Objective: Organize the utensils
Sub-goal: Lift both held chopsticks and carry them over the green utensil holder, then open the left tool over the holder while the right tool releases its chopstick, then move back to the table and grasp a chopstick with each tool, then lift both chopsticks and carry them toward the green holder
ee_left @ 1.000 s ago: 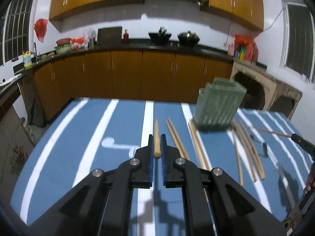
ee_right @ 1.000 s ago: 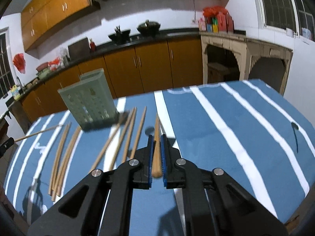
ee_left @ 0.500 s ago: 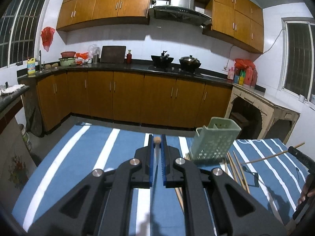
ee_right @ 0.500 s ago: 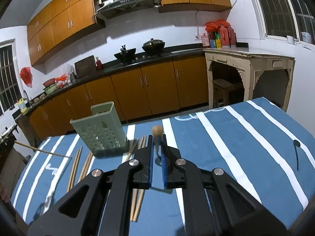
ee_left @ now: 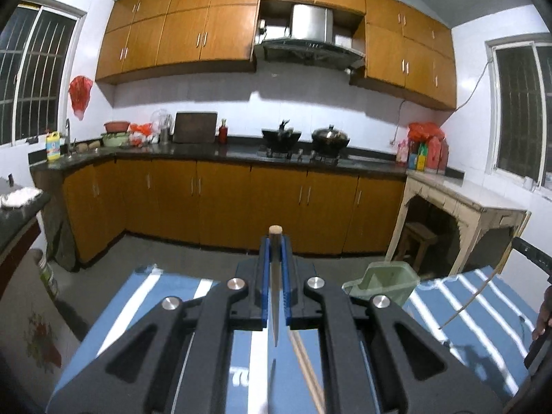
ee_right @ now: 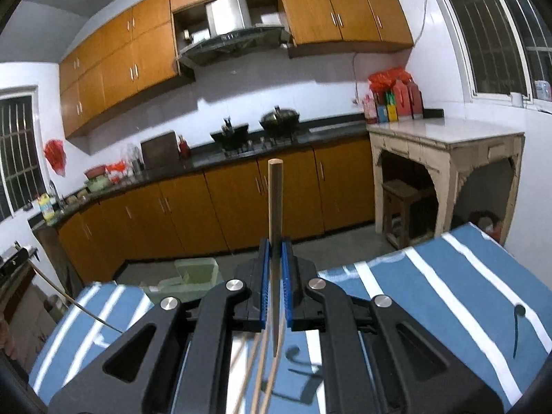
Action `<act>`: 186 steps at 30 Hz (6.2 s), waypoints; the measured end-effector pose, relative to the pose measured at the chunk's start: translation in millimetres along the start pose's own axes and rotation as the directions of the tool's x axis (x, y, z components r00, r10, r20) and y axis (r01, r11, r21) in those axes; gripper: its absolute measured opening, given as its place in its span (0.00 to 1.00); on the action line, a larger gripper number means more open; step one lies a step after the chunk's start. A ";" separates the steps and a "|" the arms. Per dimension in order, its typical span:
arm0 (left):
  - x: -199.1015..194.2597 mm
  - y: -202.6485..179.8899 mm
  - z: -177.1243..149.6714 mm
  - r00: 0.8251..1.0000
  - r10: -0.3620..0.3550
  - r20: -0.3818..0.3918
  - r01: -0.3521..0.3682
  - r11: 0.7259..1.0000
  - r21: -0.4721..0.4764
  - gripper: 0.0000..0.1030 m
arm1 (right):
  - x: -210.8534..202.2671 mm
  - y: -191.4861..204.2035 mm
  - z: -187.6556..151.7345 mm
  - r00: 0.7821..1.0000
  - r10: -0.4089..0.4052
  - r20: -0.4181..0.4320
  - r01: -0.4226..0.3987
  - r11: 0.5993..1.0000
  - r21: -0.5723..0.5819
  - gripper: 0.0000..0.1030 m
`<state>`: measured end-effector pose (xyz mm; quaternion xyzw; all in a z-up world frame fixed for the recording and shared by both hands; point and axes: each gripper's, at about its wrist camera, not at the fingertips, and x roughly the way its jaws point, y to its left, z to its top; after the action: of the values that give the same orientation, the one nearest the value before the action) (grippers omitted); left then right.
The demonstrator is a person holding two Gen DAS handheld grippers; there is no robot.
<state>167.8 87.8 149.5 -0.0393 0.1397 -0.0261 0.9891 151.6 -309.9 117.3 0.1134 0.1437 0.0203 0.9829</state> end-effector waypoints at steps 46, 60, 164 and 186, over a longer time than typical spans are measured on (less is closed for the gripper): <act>76.6 -59.5 9.7 0.980 -0.174 -0.092 0.164 0.981 -0.106 0.21 | 53.8 45.9 -8.4 0.988 0.147 -0.050 -0.146 0.989 0.024 0.37; 34.4 -11.9 -73.0 0.983 -0.045 -0.177 0.026 0.994 -0.106 0.32 | 48.9 -2.3 -110.7 0.954 0.024 -0.299 -0.008 0.999 0.052 0.37; 52.0 -10.4 -160.4 0.916 -0.015 -0.400 0.032 0.999 0.035 0.07 | 30.4 -31.9 -143.1 0.933 -0.093 -0.347 0.090 0.996 -0.025 0.08; 25.1 -7.0 -101.0 0.975 -0.063 -0.215 0.056 0.998 -0.036 0.07 | 15.5 -21.2 -109.4 0.974 -0.054 -0.221 0.054 0.999 -0.006 0.08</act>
<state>163.5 72.2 46.5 -0.0548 0.2453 -0.0577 0.9662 135.2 -305.7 6.1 0.1066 0.2550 0.0060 0.9610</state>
